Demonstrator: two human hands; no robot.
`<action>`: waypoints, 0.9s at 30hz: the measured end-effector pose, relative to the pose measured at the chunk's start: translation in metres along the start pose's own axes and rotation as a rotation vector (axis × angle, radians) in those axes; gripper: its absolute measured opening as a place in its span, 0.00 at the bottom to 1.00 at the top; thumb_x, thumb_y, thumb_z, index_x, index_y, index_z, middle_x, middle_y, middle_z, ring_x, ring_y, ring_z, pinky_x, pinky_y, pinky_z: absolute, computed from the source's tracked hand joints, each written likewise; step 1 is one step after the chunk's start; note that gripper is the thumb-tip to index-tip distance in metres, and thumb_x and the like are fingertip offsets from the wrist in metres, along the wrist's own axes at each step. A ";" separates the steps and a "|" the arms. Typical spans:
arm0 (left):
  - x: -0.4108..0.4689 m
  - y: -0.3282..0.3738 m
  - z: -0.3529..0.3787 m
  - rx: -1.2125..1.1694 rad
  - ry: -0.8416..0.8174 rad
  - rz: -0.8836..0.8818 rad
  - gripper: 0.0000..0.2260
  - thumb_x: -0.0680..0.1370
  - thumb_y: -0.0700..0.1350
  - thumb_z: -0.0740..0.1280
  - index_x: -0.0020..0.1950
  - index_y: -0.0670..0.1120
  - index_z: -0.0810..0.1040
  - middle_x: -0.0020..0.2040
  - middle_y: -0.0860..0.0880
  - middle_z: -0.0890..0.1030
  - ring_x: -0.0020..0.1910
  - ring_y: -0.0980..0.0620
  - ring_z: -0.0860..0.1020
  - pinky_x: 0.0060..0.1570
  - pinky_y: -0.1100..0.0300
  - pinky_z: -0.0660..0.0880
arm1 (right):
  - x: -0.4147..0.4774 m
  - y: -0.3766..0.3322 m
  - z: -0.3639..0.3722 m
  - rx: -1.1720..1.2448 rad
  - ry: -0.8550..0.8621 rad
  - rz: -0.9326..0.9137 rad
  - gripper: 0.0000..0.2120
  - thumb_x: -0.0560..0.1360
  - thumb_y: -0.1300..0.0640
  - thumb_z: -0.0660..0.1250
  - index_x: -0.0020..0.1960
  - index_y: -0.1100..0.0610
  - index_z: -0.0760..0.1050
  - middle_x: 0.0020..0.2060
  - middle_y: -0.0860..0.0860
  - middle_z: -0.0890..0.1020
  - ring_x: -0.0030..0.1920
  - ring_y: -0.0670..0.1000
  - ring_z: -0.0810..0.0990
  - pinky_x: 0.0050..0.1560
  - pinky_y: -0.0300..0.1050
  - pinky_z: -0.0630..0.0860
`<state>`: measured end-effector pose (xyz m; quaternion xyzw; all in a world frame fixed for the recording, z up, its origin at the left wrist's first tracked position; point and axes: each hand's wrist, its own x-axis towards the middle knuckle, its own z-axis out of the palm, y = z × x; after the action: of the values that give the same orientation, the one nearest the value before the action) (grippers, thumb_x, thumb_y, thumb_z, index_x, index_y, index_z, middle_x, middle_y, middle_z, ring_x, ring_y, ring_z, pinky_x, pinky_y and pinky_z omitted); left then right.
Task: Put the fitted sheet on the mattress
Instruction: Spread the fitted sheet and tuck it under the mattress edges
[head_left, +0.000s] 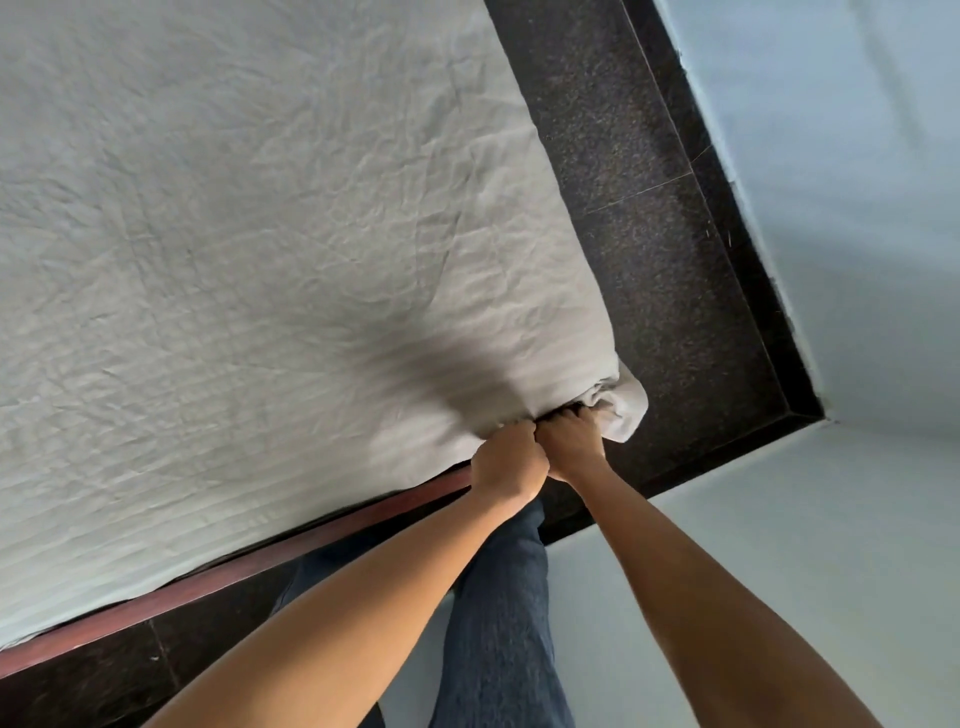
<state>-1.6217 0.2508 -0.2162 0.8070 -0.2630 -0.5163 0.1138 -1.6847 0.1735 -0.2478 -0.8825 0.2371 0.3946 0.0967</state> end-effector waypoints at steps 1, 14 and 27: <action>0.004 0.003 0.002 -0.061 -0.019 -0.024 0.15 0.76 0.39 0.56 0.60 0.45 0.75 0.57 0.44 0.80 0.56 0.43 0.77 0.53 0.51 0.74 | 0.004 0.003 -0.002 -0.006 -0.032 -0.010 0.11 0.76 0.55 0.60 0.55 0.52 0.79 0.53 0.50 0.82 0.60 0.53 0.75 0.62 0.48 0.62; 0.036 0.059 0.010 0.051 -0.229 0.036 0.23 0.80 0.44 0.57 0.75 0.52 0.60 0.70 0.47 0.70 0.66 0.44 0.70 0.63 0.52 0.70 | -0.013 0.081 0.001 0.122 0.088 -0.147 0.14 0.71 0.60 0.65 0.56 0.55 0.77 0.54 0.52 0.80 0.61 0.56 0.74 0.67 0.52 0.61; 0.043 0.103 -0.001 0.064 -0.031 0.071 0.18 0.77 0.41 0.56 0.67 0.51 0.69 0.58 0.48 0.79 0.57 0.45 0.77 0.55 0.50 0.74 | 0.004 0.101 -0.040 0.147 -0.029 0.099 0.15 0.76 0.57 0.60 0.62 0.56 0.73 0.61 0.53 0.75 0.65 0.56 0.70 0.65 0.53 0.66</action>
<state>-1.6382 0.1415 -0.2028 0.7922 -0.3097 -0.5159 0.1023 -1.7060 0.0702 -0.2222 -0.8542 0.3074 0.3933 0.1452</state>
